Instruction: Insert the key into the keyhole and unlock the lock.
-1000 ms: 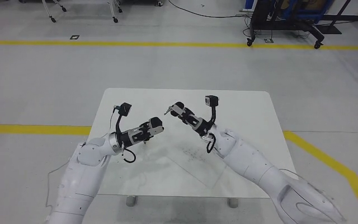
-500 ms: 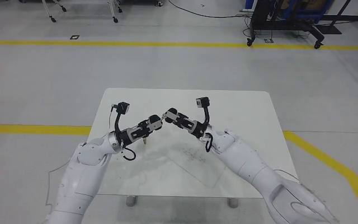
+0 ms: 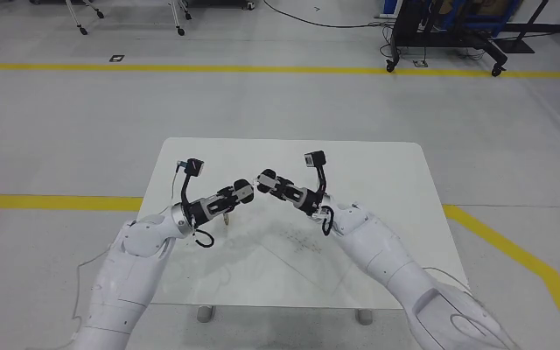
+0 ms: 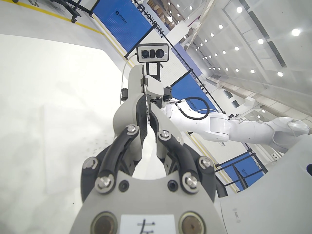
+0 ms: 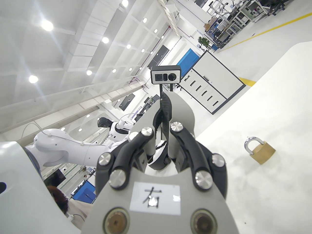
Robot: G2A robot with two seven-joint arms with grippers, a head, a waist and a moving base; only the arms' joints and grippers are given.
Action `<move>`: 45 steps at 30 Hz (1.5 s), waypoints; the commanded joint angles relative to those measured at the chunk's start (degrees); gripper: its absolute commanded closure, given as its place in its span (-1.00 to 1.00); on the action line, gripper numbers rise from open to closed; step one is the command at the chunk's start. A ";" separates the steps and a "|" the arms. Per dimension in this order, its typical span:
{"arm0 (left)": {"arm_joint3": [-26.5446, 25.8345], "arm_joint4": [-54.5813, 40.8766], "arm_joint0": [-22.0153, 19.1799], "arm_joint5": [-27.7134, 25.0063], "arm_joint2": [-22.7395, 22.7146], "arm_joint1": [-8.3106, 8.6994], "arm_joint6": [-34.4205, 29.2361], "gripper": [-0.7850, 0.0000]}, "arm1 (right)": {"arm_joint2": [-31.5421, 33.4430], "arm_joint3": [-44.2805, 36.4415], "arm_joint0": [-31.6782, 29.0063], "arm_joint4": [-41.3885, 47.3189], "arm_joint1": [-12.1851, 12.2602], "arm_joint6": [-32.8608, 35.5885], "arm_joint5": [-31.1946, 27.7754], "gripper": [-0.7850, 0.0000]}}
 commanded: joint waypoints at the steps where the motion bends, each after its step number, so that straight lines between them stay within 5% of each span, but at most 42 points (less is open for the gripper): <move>1: -0.04 0.36 0.02 0.03 0.10 0.07 0.32 1.00 | 0.82 0.06 -0.30 -1.02 -0.29 0.26 0.00 1.00; 9: 0.20 -0.42 -0.03 -0.13 -0.01 0.41 0.73 1.00 | 3.86 -0.30 -1.68 -6.82 -1.07 -0.08 0.00 1.00; 11: 0.29 -0.79 -0.08 -0.25 0.03 0.50 0.52 1.00 | 4.28 -0.43 -1.96 -8.44 -1.26 -0.72 0.00 -1.00; 25: -0.32 -1.00 0.33 0.50 -2.12 1.42 -1.10 1.00 | 4.64 -0.69 -2.16 -9.53 -1.29 -1.40 0.35 -1.00; 33: -1.61 8.82 -2.12 7.62 0.04 2.30 -8.66 1.00 | 8.45 -3.34 -2.16 -30.41 2.44 -0.92 10.58 -1.00; 35: -1.48 9.47 -2.98 8.10 1.33 2.28 -10.02 1.00 | 9.95 -5.97 -3.77 -29.81 3.41 1.27 10.77 -0.28; 37: -1.14 9.00 -3.70 8.35 2.56 2.19 -11.00 1.00 | 10.82 -8.62 -5.36 -27.29 4.15 5.11 10.50 0.06; 45: 1.83 3.91 -6.15 8.36 4.92 2.07 -14.04 1.00 | 10.83 -11.86 -6.92 -17.58 5.00 14.88 12.29 0.31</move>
